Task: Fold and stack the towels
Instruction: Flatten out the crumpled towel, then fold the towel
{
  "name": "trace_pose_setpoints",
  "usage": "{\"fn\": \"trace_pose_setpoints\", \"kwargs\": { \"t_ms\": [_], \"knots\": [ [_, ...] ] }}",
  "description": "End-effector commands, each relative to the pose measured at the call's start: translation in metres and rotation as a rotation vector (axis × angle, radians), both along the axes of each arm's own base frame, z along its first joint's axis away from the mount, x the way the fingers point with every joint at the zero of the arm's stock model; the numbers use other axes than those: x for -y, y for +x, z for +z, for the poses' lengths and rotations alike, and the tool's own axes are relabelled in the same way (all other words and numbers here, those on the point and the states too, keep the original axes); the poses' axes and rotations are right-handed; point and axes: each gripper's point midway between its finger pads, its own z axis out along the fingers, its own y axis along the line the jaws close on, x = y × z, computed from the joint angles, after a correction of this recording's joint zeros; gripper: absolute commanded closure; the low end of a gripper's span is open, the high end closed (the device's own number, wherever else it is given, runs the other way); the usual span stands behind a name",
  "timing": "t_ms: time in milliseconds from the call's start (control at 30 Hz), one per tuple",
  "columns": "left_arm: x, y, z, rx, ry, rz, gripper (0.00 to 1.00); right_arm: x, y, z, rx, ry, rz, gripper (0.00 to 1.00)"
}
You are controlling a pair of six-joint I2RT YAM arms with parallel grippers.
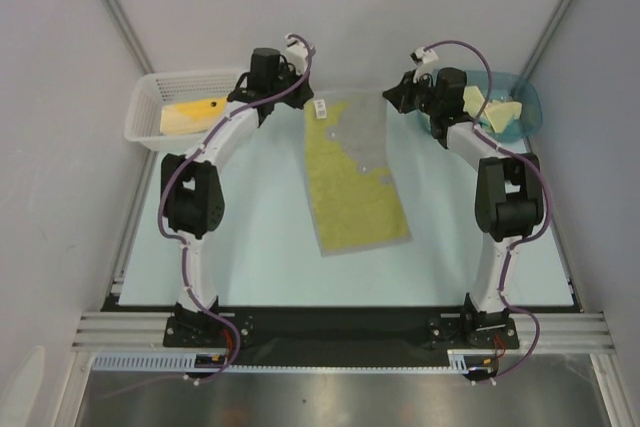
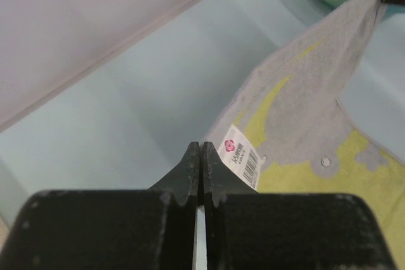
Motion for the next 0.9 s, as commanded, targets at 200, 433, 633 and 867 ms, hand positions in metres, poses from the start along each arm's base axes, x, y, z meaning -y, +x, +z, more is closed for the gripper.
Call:
{"fn": "trace_pose_setpoints", "kwargs": {
  "t_ms": [200,433,633,867],
  "knots": [
    [0.019,-0.086,-0.004,-0.033,-0.072,-0.116,1.0,0.021,-0.051,0.005,-0.067,-0.045,0.012,1.0],
    [0.026,-0.146,-0.011,-0.075,-0.076,-0.139,1.0,0.027,-0.11,-0.004,-0.18,-0.024,-0.039,1.0],
    [0.031,-0.196,-0.026,-0.138,-0.105,-0.159,1.0,0.042,-0.153,-0.026,-0.262,-0.06,-0.128,1.0],
    [0.056,-0.256,-0.073,-0.28,-0.104,-0.222,1.0,0.044,-0.192,-0.069,-0.404,-0.063,-0.147,1.0]
  ]
}}
